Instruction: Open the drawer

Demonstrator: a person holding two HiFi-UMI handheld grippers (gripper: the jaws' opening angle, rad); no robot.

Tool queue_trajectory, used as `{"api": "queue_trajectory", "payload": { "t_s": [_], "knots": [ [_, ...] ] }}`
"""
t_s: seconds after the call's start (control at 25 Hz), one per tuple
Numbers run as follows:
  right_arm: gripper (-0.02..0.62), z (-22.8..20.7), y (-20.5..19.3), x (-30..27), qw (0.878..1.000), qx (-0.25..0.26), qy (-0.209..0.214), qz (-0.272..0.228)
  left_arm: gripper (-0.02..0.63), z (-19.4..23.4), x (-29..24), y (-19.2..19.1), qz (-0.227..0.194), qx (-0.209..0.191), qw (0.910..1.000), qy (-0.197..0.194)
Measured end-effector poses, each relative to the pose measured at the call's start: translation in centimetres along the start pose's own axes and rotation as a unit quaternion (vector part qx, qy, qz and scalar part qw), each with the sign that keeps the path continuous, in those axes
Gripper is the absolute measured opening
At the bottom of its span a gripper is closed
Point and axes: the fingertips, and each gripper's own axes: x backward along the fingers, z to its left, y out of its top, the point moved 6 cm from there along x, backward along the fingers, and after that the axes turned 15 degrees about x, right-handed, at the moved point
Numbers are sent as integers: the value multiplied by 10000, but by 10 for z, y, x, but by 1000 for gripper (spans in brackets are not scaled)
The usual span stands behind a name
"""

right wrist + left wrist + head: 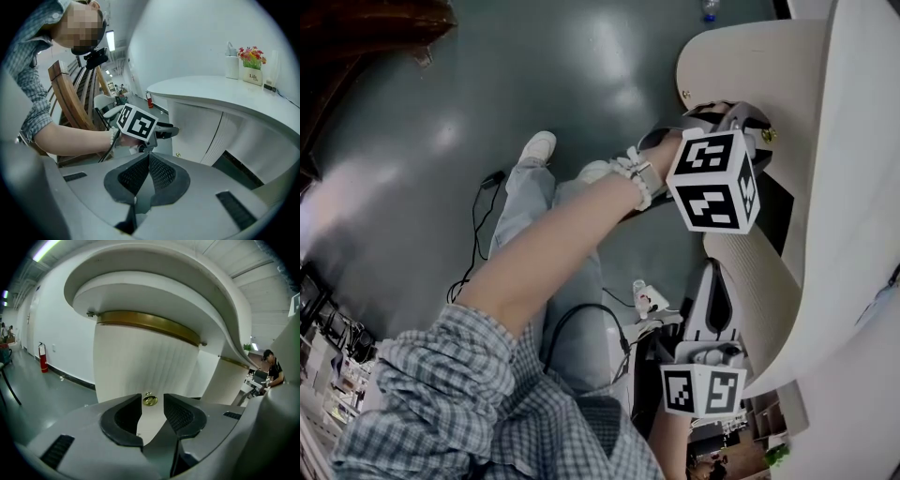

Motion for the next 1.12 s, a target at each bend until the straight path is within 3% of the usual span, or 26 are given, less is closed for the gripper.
{"api": "queue_trajectory", "payload": {
  "t_s": [0.48, 1.12],
  "knots": [
    [9, 1, -2, -2, 9999, -146, -24, -62, 114, 9, -20, -7, 359, -162, 9991, 180],
    [9, 6, 7, 4, 9989, -327, -81, -326, 107, 3, -17, -9, 469, -237, 9982, 279]
  ]
}}
